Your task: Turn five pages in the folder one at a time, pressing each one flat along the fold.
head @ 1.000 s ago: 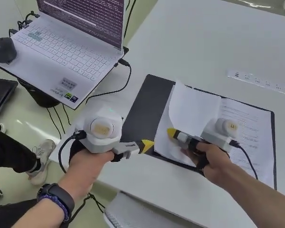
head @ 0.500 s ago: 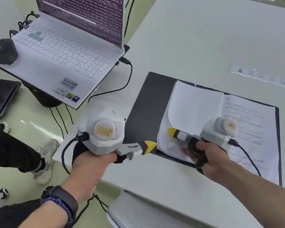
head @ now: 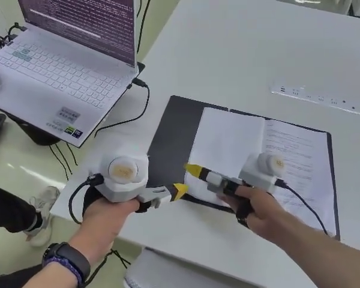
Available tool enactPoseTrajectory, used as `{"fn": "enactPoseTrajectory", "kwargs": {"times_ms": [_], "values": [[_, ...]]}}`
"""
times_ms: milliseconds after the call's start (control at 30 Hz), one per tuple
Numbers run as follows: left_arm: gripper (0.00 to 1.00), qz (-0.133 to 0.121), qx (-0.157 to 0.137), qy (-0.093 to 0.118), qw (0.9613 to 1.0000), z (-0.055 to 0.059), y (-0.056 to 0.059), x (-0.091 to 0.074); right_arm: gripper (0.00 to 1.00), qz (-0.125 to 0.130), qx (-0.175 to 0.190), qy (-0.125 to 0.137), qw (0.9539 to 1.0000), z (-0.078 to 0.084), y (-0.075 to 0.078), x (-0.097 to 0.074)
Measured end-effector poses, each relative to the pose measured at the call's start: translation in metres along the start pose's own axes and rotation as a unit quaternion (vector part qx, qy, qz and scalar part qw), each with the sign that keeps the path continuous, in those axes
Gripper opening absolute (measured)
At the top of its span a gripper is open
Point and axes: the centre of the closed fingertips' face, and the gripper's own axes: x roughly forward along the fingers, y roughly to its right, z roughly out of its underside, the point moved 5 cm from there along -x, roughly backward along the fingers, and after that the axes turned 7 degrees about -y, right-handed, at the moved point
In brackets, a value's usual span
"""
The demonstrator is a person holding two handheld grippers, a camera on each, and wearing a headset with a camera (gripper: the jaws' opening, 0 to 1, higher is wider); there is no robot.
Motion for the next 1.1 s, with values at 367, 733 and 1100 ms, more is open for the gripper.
{"fn": "enactPoseTrajectory", "kwargs": {"times_ms": [367, 733, 1100], "values": [[0.67, 0.016, 0.013, -0.002, 0.9998, -0.005, 0.008, 0.008, 0.49, 0.008, -0.057, 0.009, 0.9983, -0.001, -0.007, -0.045], [0.62, 0.03, 0.016, -0.009, 0.9994, -0.004, 0.012, 0.021, 0.48, 0.034, -0.07, 0.044, 0.996, -0.005, 0.002, -0.092], [0.47, 0.051, 0.026, -0.012, 0.9983, -0.013, 0.024, 0.048, 0.45, 0.053, -0.059, 0.058, 0.9952, -0.004, 0.018, -0.117]]}}
